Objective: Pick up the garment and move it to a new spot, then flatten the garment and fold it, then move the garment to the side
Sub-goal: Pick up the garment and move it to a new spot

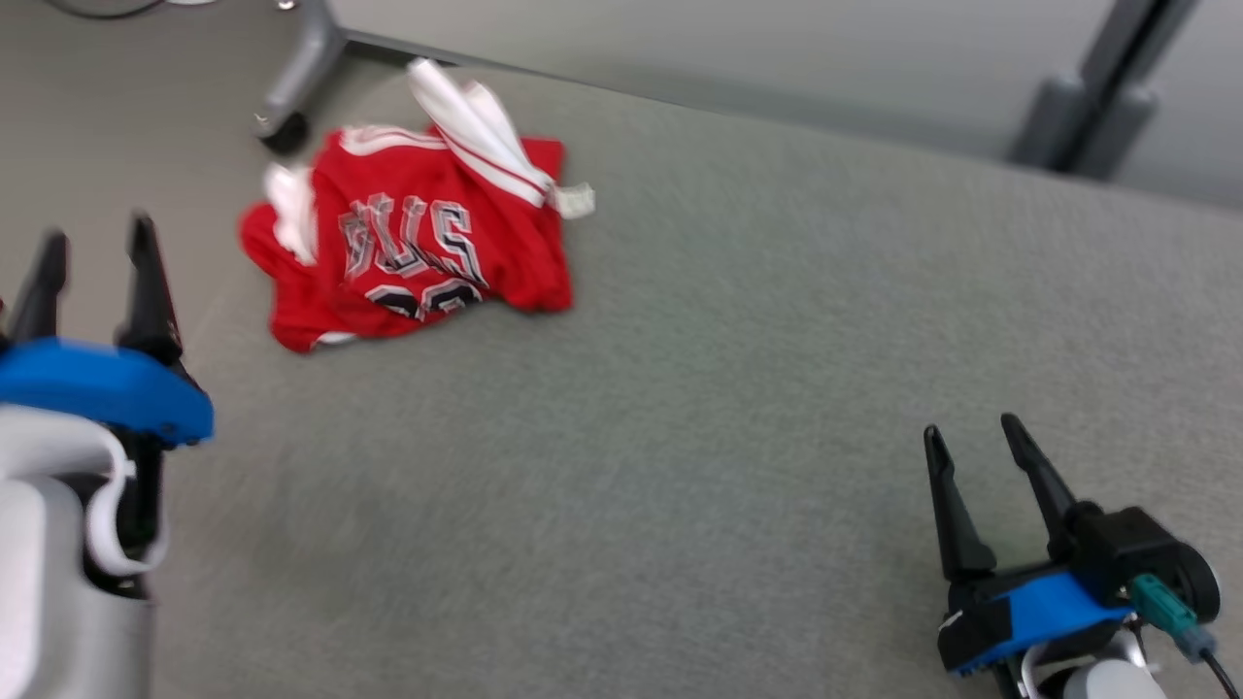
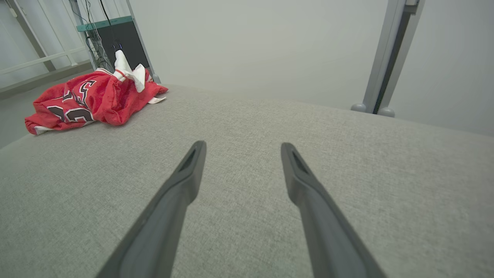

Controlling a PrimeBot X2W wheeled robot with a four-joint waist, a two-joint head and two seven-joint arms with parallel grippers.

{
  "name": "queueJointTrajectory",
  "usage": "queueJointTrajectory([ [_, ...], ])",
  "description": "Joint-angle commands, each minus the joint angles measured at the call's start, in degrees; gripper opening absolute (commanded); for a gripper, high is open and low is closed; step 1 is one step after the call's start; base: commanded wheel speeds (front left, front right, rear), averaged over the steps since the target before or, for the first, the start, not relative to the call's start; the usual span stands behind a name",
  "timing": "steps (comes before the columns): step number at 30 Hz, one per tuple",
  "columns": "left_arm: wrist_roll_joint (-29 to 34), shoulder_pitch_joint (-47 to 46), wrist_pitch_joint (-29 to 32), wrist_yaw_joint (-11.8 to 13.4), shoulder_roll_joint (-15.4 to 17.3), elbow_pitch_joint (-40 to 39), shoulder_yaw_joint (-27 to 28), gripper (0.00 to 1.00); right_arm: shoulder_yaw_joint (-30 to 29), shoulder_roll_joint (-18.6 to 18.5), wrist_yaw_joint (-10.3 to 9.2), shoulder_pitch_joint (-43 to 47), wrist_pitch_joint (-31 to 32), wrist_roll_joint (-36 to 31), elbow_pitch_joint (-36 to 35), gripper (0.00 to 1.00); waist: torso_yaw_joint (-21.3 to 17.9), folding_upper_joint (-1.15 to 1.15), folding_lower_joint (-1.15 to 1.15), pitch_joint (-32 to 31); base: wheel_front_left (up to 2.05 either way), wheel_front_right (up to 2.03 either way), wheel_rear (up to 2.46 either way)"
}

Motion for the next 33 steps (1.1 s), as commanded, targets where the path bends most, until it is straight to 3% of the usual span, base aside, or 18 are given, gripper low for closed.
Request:
queueJointTrajectory([
  [1, -0.93, -2.23, 2.87, -0.35, 0.96, 1.9, 0.35, 1.0, 0.11, -0.32, 0.01, -0.96, 0.09, -0.32, -0.57, 1.0, -1.42, 0.0, -0.01, 0.85, 0.0, 0.0, 0.0],
  [5, -5.66, -8.87, 11.05, -0.84, 4.02, 7.69, 3.12, 1.0, 1.66, -0.31, 0.01, -3.06, 0.52, -1.29, -2.22, 1.0, -7.4, 0.0, -0.01, 5.3, 0.0, 0.0, 0.0],
  [10, -9.61, -13.12, 19.02, 1.03, 6.39, 12.57, 5.97, 1.0, 1.89, -0.29, 0.01, -4.9, 0.98, -2.42, -4.73, 1.0, -14.14, 0.0, -0.01, 10.98, 0.0, 0.0, 0.0],
  [19, -8.6, -11.65, 29.99, 7.42, 12.36, 16.05, 7.47, 1.0, 2.46, -0.28, 0.01, -5.87, -0.11, -0.99, -5.99, 1.0, -21.97, 0.0, -0.01, 15.82, 0.0, 0.0, 0.0],
  [20, -8.15, -11.05, 31.06, 7.94, 13.0, 15.76, 7.21, 0.4, 2.69, -0.28, 0.01, -5.86, -0.26, -0.85, -5.83, 1.0, -22.45, 0.0, -0.01, 15.9, 0.0, 0.0, 0.0],
  [21, -8.15, -11.05, 31.06, 7.94, 13.0, 15.76, 7.21, 0.4, 2.69, -0.28, 0.01, -5.86, -0.26, -0.85, -5.83, 1.0, -22.45, 0.0, -0.01, 15.9, 0.0, 0.0, 0.0],
  [22, -7.68, -10.84, 31.62, 8.47, 13.62, 15.09, 7.1, 0.0, 2.69, -0.28, 0.01, -5.83, -0.45, -0.48, -5.63, 1.0, -22.72, 0.0, -0.01, 15.87, 0.0, 0.0, 0.0],
  [28, -6.84, -11.56, 33.45, 7.53, 16.63, 9.67, 6.2, 0.0, 2.03, -0.28, 0.01, -5.85, -1.6, 1.28, -3.63, 1.0, -22.41, 0.0, -0.01, 13.03, 0.0, 0.0, 0.0],
  [33, -7.32, -17.06, 33.48, 2.94, 17.47, 2.47, 3.23, 0.0, 2.28, -0.29, 0.01, -5.08, -2.81, 2.95, -0.9, 1.0, -21.0, 0.0, -0.01, 5.96, 0.0, 0.0, 0.0],
])
